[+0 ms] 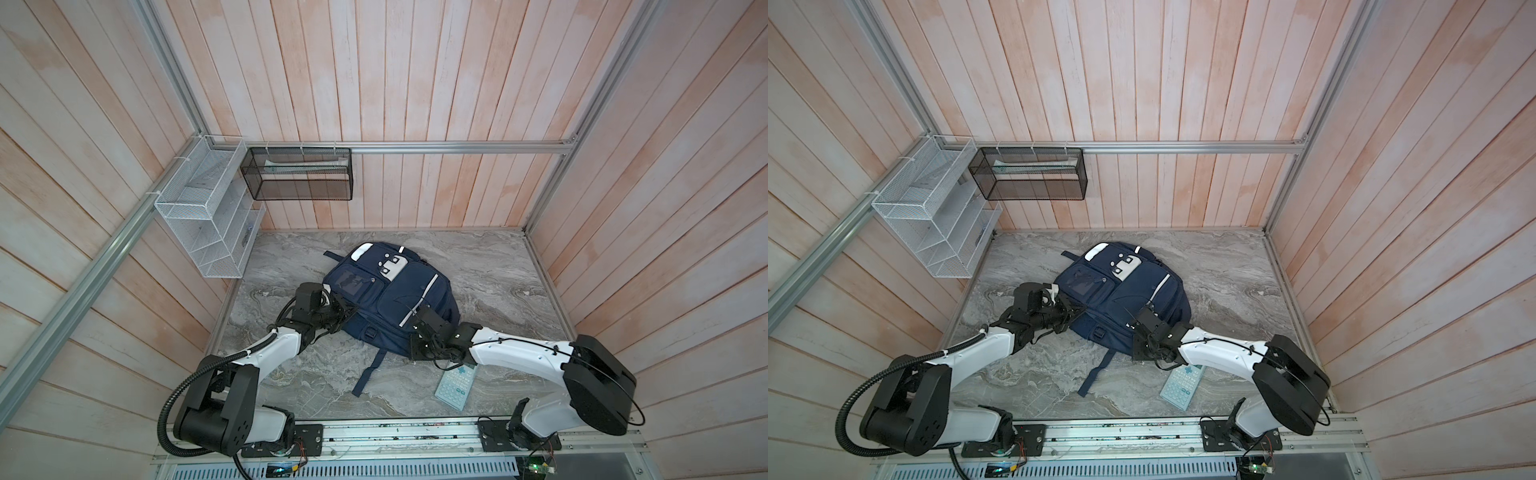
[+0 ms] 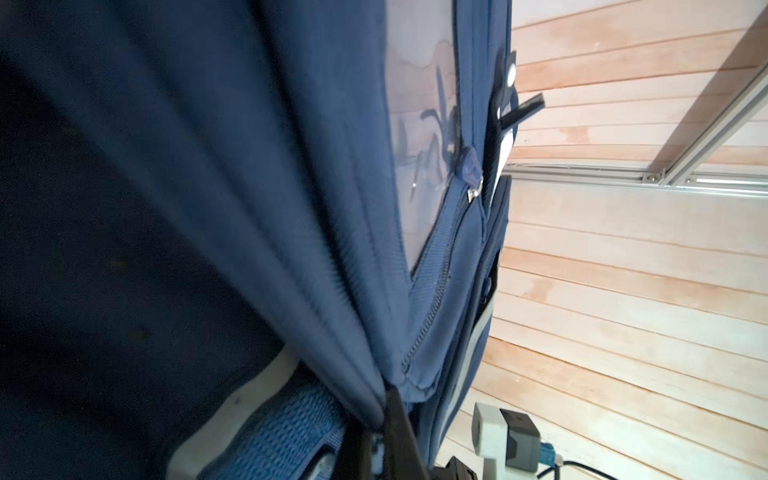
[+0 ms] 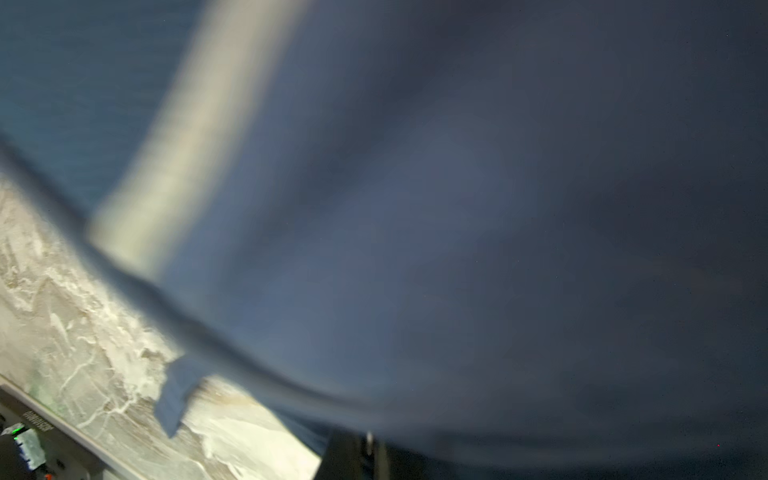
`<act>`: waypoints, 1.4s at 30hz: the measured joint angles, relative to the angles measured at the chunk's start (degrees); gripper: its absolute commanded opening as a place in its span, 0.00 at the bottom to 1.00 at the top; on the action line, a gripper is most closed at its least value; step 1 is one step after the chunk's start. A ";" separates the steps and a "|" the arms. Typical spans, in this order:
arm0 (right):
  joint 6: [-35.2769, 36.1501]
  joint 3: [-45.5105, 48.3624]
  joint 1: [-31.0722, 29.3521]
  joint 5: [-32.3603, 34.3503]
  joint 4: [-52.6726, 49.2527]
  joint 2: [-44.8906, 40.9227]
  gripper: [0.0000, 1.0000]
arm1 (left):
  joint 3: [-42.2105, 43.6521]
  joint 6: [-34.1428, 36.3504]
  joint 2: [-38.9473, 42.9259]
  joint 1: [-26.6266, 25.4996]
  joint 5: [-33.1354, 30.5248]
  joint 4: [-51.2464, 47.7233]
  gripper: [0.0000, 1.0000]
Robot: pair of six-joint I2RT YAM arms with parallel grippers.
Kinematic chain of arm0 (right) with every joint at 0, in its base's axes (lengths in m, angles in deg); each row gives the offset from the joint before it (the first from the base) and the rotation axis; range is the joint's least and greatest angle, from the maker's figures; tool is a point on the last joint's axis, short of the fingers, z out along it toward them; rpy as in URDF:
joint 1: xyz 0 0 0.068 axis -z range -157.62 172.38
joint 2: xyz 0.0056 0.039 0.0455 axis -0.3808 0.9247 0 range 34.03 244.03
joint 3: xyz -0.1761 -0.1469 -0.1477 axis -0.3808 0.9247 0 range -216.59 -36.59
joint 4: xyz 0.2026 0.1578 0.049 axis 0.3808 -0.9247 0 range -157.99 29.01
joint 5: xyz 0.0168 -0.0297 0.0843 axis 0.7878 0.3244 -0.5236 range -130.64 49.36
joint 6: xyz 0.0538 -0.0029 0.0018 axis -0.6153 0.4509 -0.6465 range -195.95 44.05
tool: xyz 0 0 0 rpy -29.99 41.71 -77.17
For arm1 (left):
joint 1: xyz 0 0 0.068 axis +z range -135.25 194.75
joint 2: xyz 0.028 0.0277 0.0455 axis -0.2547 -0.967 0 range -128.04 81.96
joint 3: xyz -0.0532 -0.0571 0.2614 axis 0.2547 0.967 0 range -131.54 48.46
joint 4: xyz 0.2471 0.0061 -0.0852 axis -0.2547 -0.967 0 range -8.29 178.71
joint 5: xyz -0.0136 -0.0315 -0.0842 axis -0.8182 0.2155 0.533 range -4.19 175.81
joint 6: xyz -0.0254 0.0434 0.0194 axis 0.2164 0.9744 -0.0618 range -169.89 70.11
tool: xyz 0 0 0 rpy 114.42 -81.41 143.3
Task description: Pack the student bag
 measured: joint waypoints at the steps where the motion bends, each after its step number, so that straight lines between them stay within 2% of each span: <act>1: 0.22 1.01 1.20 -0.22 -0.09 -1.46 0.00 | -0.87 0.46 -0.79 0.57 0.68 -0.59 0.00; 4: 1.31 2.43 3.74 -0.74 0.13 -4.81 0.00 | -3.87 1.90 -4.04 0.83 2.32 -1.62 0.01; 5: 1.90 2.47 4.17 -1.01 0.20 -5.38 0.00 | -4.96 2.45 -5.33 0.85 2.75 -1.64 0.06; 8: 2.89 1.66 4.24 -2.08 0.90 -4.96 0.00 | -9.11 4.92 -9.57 1.03 3.13 -1.60 0.28; 10: 2.86 -0.17 3.17 -2.25 0.37 -3.08 0.00 | -11.78 6.36 -11.17 1.84 1.60 -1.31 0.52; 11: 2.82 -1.22 2.60 -2.38 0.33 -2.03 0.00 | -12.48 6.93 -11.23 2.40 1.03 -1.11 0.59; 13: 2.14 -4.57 0.70 -2.75 0.66 1.25 0.00 | -12.48 7.65 -9.40 3.21 -0.28 -0.81 0.63; 17: 0.87 -10.73 -2.54 -3.91 3.63 7.28 0.00 | -5.53 6.73 0.17 2.64 -1.27 -0.24 0.63; 20: 0.83 -15.28 -4.13 -4.68 5.64 11.39 0.00 | 2.56 3.32 7.96 -2.23 -2.16 0.74 0.63; 23: 1.25 -17.62 -5.51 -4.85 6.95 13.33 0.00 | 7.69 -0.74 9.57 -8.79 -2.82 2.54 0.63; 25: 1.62 -18.45 -6.23 -4.74 7.06 13.94 0.00 | 8.55 -2.38 8.26 -10.93 -4.04 2.99 0.62; 26: 1.84 -18.60 -6.47 -4.59 7.04 14.12 0.00 | 8.52 -2.93 7.45 -11.19 -4.44 3.89 0.59; 27: 2.05 -18.67 -6.60 -4.59 7.06 14.25 0.00 | 8.28 -3.50 6.34 -11.21 -4.79 4.98 0.46; 29: 2.49 -18.67 -6.69 -4.57 7.02 14.38 0.00 | 7.15 -3.78 3.87 -11.32 -4.96 6.71 0.12; 30: 2.69 -18.62 -6.71 -4.46 7.02 14.38 0.00 | 6.27 -3.74 2.67 -11.43 -4.74 7.28 0.00; 35: 3.82 -15.54 -4.66 -5.35 7.23 12.87 0.00 | 4.63 -3.08 1.42 -11.34 -4.48 6.12 0.00; 38: 4.98 -10.84 -1.16 -6.36 6.62 8.85 0.00 | 4.55 -2.16 2.27 -10.03 -3.30 4.57 0.00; 42: 7.89 -4.44 8.17 -6.32 3.65 2.93 0.00 | 4.59 -0.35 5.03 -5.75 -0.61 1.42 0.00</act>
